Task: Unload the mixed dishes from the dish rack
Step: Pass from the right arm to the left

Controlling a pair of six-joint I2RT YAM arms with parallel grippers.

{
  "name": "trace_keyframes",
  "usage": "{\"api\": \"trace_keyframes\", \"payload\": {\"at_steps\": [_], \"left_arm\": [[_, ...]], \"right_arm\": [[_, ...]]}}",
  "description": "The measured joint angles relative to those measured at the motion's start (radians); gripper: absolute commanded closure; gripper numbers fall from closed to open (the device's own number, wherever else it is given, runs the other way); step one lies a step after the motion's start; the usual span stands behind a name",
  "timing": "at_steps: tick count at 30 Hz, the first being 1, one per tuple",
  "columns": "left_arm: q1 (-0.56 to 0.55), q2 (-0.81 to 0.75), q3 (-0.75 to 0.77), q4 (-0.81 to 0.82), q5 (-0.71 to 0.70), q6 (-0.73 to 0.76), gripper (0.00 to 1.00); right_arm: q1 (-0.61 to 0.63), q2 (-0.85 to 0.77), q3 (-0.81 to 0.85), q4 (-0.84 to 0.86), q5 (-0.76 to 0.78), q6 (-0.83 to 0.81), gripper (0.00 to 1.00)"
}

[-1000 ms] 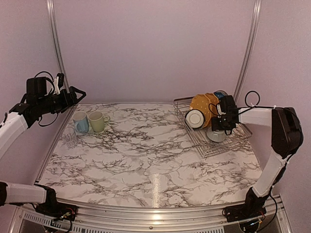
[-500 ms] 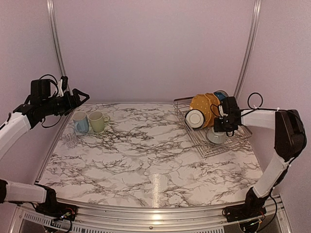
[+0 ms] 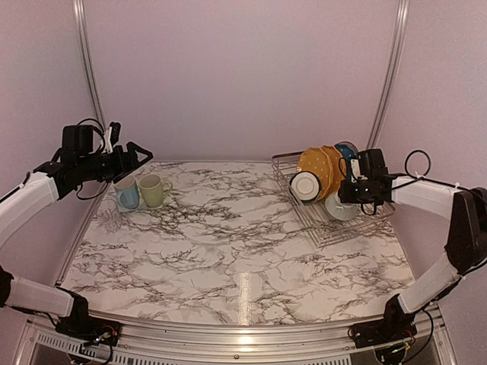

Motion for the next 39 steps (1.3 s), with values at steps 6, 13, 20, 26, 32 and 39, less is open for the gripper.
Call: {"api": "trace_keyframes", "payload": {"at_steps": [6,13,20,26,32,39], "left_arm": [[-0.023,0.006,0.0,0.002,0.0,0.0,0.11],[-0.046,0.015,0.0,0.002,-0.008,-0.001,0.11],[-0.066,0.023,0.0,0.003,-0.013,-0.003,0.12],[-0.08,0.023,0.0,0.003,-0.019,-0.004,0.11],[-0.096,0.047,0.0,0.004,-0.019,-0.008,0.11],[-0.119,0.08,0.0,0.014,-0.019,-0.02,0.11]], "right_arm": [[0.0,-0.024,-0.028,0.02,-0.022,0.015,0.87],[0.0,-0.026,-0.032,0.037,-0.045,0.022,0.88],[0.0,-0.026,-0.037,0.036,-0.066,0.024,0.89],[0.0,-0.018,-0.037,0.031,-0.069,0.037,0.92],[0.0,0.0,-0.014,-0.027,-0.066,0.049,0.92],[-0.011,-0.016,-0.003,-0.078,-0.064,0.067,0.92]]}}
